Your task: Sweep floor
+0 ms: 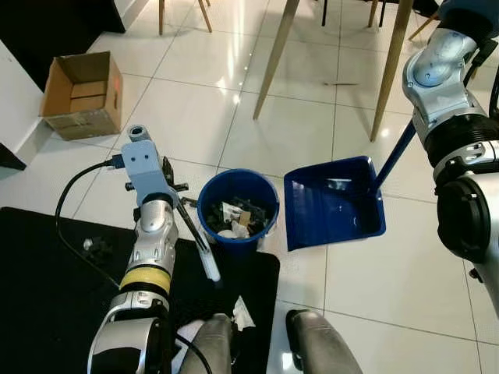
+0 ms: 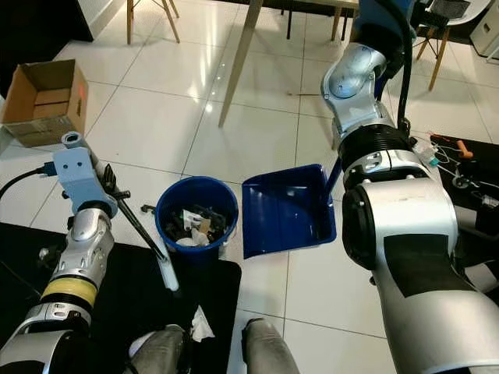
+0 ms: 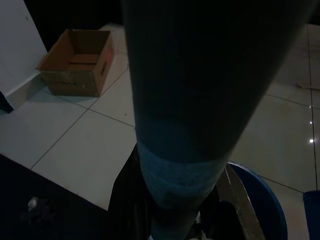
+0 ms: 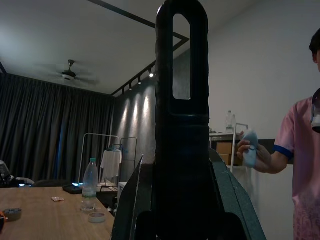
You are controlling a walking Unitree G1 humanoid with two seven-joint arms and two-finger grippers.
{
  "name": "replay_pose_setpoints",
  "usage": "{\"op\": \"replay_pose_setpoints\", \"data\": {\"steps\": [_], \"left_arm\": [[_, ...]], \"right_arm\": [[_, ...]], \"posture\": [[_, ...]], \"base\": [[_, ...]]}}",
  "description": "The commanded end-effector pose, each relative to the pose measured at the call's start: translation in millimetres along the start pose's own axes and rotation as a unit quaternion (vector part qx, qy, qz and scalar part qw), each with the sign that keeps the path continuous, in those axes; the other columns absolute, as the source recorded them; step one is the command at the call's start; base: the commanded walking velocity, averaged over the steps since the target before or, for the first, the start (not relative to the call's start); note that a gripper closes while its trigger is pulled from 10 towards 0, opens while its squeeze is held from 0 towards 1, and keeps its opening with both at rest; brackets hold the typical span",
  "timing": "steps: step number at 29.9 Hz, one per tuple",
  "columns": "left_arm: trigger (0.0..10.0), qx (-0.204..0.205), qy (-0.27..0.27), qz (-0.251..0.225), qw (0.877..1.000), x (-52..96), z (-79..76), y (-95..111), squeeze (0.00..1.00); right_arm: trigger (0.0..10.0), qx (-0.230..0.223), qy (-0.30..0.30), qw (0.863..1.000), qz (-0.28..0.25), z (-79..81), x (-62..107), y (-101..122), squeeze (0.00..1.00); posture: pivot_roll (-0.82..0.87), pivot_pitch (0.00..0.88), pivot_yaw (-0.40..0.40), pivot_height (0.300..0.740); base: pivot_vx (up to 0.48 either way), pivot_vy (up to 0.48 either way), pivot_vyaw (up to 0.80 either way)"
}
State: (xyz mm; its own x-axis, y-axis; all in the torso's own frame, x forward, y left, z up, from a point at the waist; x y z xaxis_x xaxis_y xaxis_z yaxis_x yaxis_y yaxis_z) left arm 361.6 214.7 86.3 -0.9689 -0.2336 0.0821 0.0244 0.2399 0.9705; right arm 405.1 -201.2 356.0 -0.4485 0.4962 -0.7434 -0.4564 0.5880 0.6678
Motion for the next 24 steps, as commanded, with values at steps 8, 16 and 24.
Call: {"op": "replay_pose_setpoints", "data": {"steps": [8,16,24], "left_arm": [[10.0,-0.006,-0.005,-0.005,1.0,-2.3,-0.8,3.0,0.0],[10.0,-0.052,0.009,-0.021,0.998,-8.7,27.4,21.5,0.0],[10.0,-0.129,0.022,-0.032,0.991,-16.8,65.7,50.7,0.0]], "right_arm": [[10.0,-0.013,0.009,1.0,0.025,0.1,-1.8,-5.0,0.0],[10.0,-0.15,0.015,0.981,0.122,-47.9,-21.4,-56.5,0.0],[10.0,-0.204,0.112,0.955,0.185,-83.6,-27.8,-100.0,0.0]], "posture": [[-0.03,0.08,-0.031,0.74],[-0.01,0.049,-0.028,0.74],[-0.01,0.039,-0.01,0.74]], "base": [[0.0,0.0,0.0],[0.0,0.0,0.0],[0.0,0.0,0.0]]}}
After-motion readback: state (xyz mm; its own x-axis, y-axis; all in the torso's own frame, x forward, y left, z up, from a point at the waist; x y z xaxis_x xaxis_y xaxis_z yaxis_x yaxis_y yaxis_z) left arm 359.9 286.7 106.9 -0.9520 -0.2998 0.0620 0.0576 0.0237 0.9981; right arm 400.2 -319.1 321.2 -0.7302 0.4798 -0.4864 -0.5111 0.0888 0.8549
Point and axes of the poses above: a point about 5 cm out from each wrist's last joint towards the gripper, its own x axis pointing back from the gripper into the wrist, its own y axis along the axis of the wrist's last joint, z = x × y, the point moved 3 cm from there along -x, pointing out of the wrist towards the gripper, and after that the axes turned 12 degrees about x, right-handed, at the moved point
